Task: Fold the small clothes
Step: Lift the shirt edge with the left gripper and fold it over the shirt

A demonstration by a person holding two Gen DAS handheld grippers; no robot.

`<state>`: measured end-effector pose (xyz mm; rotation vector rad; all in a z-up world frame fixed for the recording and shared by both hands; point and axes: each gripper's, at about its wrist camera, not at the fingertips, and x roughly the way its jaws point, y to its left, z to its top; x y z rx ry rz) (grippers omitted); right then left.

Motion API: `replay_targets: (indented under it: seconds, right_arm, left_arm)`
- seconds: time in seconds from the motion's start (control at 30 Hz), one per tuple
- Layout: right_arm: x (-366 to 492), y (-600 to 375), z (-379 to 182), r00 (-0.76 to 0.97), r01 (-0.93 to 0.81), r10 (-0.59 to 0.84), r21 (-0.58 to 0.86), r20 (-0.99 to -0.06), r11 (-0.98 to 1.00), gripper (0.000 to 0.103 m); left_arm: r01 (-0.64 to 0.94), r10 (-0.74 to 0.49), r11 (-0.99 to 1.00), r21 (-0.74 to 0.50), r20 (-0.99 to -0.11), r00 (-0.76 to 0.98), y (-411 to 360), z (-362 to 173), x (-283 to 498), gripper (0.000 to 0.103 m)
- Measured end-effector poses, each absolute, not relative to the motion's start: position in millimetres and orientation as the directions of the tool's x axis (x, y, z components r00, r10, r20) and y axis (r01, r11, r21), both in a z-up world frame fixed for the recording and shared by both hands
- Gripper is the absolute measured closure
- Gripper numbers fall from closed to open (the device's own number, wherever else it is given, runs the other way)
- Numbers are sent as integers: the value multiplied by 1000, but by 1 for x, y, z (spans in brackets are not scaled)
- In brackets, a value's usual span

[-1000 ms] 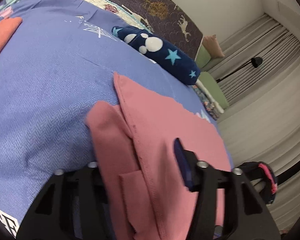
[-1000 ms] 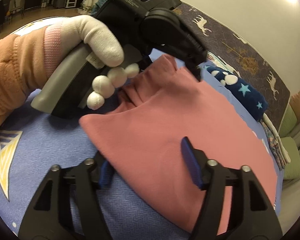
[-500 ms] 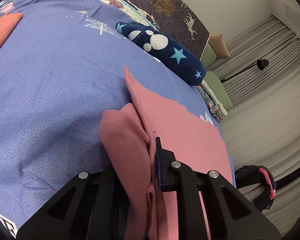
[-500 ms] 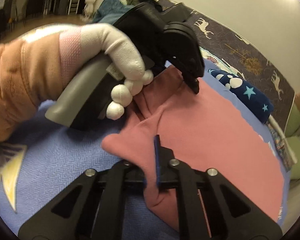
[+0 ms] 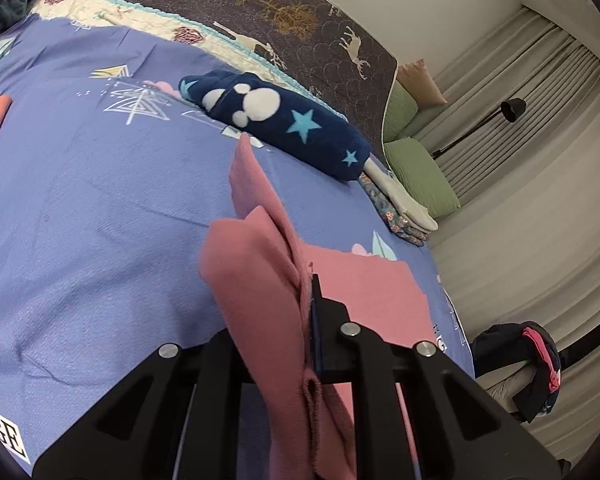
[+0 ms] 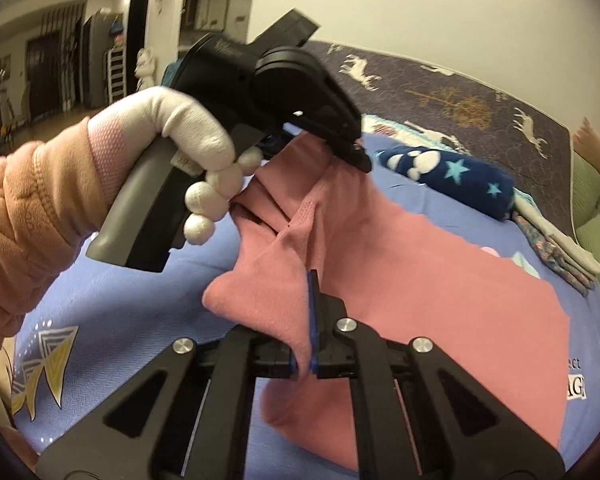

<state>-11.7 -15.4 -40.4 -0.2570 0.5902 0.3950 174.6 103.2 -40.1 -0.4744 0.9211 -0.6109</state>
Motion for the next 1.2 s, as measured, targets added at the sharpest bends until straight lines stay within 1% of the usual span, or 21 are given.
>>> replay_targets:
  seconds: [0.17, 0.37, 0.6, 0.77, 1.07, 1.2]
  right_arm:
    - [-19, -59, -27, 787, -371, 283, -55, -548, 927, 99]
    - [-22, -117, -26, 790, -298, 278, 53, -547, 953, 99]
    - [-26, -178, -39, 773, -215, 276, 174, -571, 961, 99]
    - [-32, -213, -45, 778, -156, 263, 229, -571, 961, 99]
    - [-41, -258, -55, 775, -87, 268, 323, -573, 942, 99]
    - [-49, -264, -56, 774, -79, 272, 339, -572, 937, 99]
  left_arm:
    - [309, -673, 734, -605, -587, 450, 65, -23, 174, 92]
    - [362, -674, 739, -568, -608, 420, 4, -15, 170, 92]
    - [412, -673, 736, -538, -648, 356, -66, -24, 169, 92]
    - [452, -659, 738, -500, -680, 323, -113, -30, 168, 92]
    - [487, -622, 749, -449, -729, 286, -164, -38, 165, 92]
    - [512, -579, 765, -391, -766, 280, -189, -42, 162, 92]
